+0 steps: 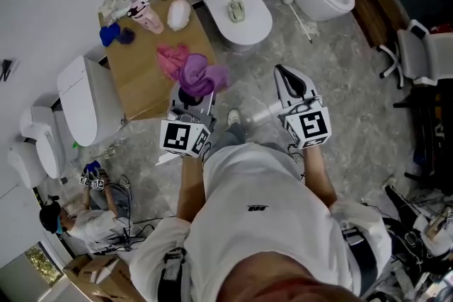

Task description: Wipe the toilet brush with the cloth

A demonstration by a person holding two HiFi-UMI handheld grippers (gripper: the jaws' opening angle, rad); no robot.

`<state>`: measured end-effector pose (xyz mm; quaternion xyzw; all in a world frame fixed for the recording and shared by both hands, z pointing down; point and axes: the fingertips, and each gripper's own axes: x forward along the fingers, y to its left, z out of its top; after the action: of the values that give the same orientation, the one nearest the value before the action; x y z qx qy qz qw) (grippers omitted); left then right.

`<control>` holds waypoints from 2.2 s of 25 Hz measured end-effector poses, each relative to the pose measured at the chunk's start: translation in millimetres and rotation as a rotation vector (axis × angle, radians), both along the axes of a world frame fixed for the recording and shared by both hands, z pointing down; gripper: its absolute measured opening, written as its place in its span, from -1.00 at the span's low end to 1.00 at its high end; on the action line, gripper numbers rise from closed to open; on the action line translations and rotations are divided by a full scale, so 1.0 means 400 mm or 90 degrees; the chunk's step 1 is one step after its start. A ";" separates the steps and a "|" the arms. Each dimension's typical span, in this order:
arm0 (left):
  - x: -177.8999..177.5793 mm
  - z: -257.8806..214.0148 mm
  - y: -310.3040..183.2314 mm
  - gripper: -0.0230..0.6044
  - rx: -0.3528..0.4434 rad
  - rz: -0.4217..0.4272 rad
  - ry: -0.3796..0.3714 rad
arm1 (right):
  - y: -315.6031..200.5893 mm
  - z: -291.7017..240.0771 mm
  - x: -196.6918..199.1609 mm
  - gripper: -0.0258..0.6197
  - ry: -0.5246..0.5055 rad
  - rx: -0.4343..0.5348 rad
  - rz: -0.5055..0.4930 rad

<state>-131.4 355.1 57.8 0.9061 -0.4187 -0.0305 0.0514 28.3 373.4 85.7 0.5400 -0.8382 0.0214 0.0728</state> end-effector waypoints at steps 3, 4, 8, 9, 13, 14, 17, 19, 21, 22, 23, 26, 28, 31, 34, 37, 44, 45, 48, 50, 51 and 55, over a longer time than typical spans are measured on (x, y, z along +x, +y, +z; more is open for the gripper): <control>-0.014 0.003 -0.063 -0.46 0.002 0.018 0.007 | -0.055 0.007 -0.023 -0.93 0.005 -0.004 0.011; -0.019 0.004 -0.083 -0.46 0.001 0.023 0.011 | -0.073 0.009 -0.029 -0.93 0.007 -0.005 0.015; -0.024 0.009 -0.162 -0.46 0.000 0.047 0.020 | -0.140 0.011 -0.046 -0.93 0.011 0.000 0.031; -0.024 0.013 -0.181 -0.46 -0.001 0.052 0.022 | -0.155 0.012 -0.048 -0.93 0.011 0.001 0.036; -0.020 0.032 -0.238 -0.46 -0.011 0.066 0.026 | -0.203 0.021 -0.048 -0.93 0.013 -0.010 0.047; -0.017 0.037 -0.252 -0.46 -0.011 0.071 0.025 | -0.215 0.024 -0.046 -0.93 0.014 -0.012 0.050; -0.006 0.056 -0.297 -0.46 -0.018 0.080 0.023 | -0.256 0.038 -0.036 -0.93 0.015 -0.019 0.056; 0.003 0.067 -0.326 -0.46 -0.025 0.080 0.021 | -0.286 0.048 -0.028 -0.93 0.014 -0.023 0.057; 0.015 0.077 -0.354 -0.46 -0.028 0.079 0.018 | -0.317 0.056 -0.019 -0.93 0.013 -0.028 0.053; 0.021 0.081 -0.369 -0.46 -0.031 0.077 0.017 | -0.335 0.060 -0.014 -0.93 0.013 -0.031 0.050; 0.026 0.086 -0.385 -0.46 -0.035 0.073 0.018 | -0.354 0.064 -0.008 -0.93 0.012 -0.033 0.047; 0.045 0.106 -0.437 -0.46 -0.039 0.063 0.016 | -0.416 0.081 0.012 -0.93 0.013 -0.041 0.036; 0.065 0.124 -0.472 -0.46 -0.040 0.057 0.012 | -0.459 0.096 0.030 -0.93 0.009 -0.046 0.026; 0.091 0.152 -0.524 -0.46 -0.053 0.039 0.012 | -0.527 0.119 0.055 -0.93 0.001 -0.055 0.002; 0.113 0.181 -0.589 -0.46 -0.064 0.021 0.009 | -0.610 0.138 0.071 -0.93 -0.004 -0.063 -0.027; 0.140 0.206 -0.652 -0.46 -0.080 -0.002 0.003 | -0.698 0.148 0.084 -0.93 0.001 -0.067 -0.065; 0.218 0.241 -0.778 -0.46 -0.097 -0.055 -0.023 | -0.850 0.185 0.133 -0.93 -0.003 -0.089 -0.151; 0.225 0.247 -0.795 -0.46 -0.100 -0.065 -0.028 | -0.868 0.194 0.137 -0.93 -0.006 -0.093 -0.162; 0.245 0.270 -0.844 -0.46 -0.107 -0.093 -0.038 | -0.920 0.220 0.147 -0.93 -0.015 -0.105 -0.195; 0.259 0.290 -0.871 -0.46 -0.114 -0.111 -0.043 | -0.950 0.238 0.157 -0.93 -0.019 -0.111 -0.216; 0.266 0.301 -0.882 -0.46 -0.119 -0.120 -0.046 | -0.963 0.247 0.163 -0.93 -0.021 -0.113 -0.225; 0.281 0.351 -0.914 -0.46 -0.138 -0.148 -0.052 | -1.006 0.291 0.171 -0.93 -0.023 -0.124 -0.261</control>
<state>-19.0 -10.7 198.1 0.8414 -0.5231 0.0463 0.1280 96.5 -28.9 202.1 0.3483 -0.9256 0.0969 0.1122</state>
